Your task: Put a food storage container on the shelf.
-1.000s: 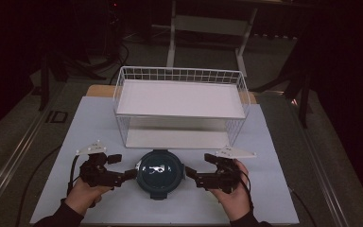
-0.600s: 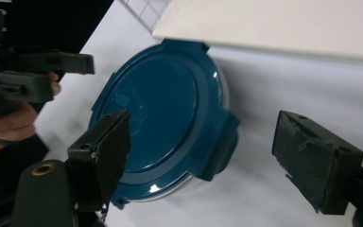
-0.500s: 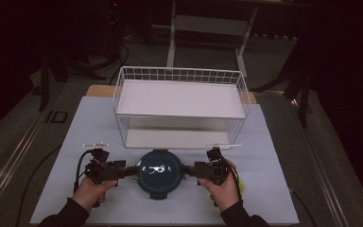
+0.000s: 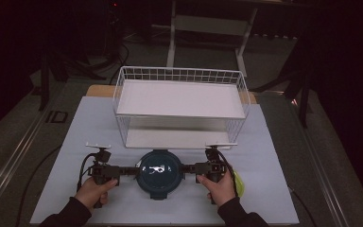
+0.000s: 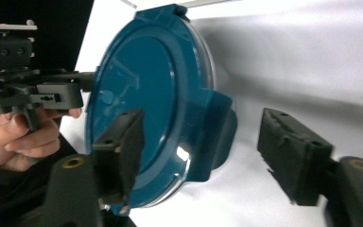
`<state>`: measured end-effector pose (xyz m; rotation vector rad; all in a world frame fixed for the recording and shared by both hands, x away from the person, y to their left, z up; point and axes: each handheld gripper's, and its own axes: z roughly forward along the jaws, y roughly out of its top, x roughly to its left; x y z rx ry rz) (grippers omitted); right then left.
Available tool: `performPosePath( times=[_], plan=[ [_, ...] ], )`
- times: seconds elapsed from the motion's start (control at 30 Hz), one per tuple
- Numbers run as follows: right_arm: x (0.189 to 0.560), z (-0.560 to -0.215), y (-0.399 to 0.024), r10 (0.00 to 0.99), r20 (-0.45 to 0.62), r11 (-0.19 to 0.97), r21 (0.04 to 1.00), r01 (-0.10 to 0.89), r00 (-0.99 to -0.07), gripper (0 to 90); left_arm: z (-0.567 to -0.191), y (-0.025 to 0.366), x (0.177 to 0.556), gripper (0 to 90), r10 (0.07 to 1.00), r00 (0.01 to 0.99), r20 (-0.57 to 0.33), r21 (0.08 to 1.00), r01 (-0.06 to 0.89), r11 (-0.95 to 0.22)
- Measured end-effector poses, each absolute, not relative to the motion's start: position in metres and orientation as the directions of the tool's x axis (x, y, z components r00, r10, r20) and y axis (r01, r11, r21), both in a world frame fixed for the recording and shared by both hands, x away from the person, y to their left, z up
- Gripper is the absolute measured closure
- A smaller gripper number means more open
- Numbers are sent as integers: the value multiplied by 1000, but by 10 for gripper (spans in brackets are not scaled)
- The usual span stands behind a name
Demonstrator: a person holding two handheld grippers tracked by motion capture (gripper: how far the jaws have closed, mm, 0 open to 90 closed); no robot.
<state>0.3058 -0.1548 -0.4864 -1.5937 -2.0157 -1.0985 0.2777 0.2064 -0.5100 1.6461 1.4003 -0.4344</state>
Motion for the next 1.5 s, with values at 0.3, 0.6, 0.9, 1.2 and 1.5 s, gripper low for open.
performPosePath(
  times=[0.3, 0.6, 0.9, 1.2, 1.5],
  plan=[
    [309, -495, -154, 656, 715, 65, 267, 961, -243, 499, -520, 208, 283, 493, 551, 234, -801, 323, 944, 69],
    [311, -498, -150, 650, 731, 59, 224, 973, -208, 529, -527, 208, 287, 514, 498, 188, -847, 260, 962, 80],
    [314, -503, -151, 622, 768, 37, 167, 985, -154, 515, -535, 210, 291, 526, 429, 145, -891, 201, 976, 87],
    [315, -508, -154, 589, 801, 16, 124, 992, -109, 537, -536, 211, 292, 537, 423, 151, -894, 200, 977, 75],
    [314, -505, -154, 596, 790, 39, 149, 988, -143, 541, -529, 209, 287, 549, 441, 154, -884, 207, 976, 74]
  ],
)
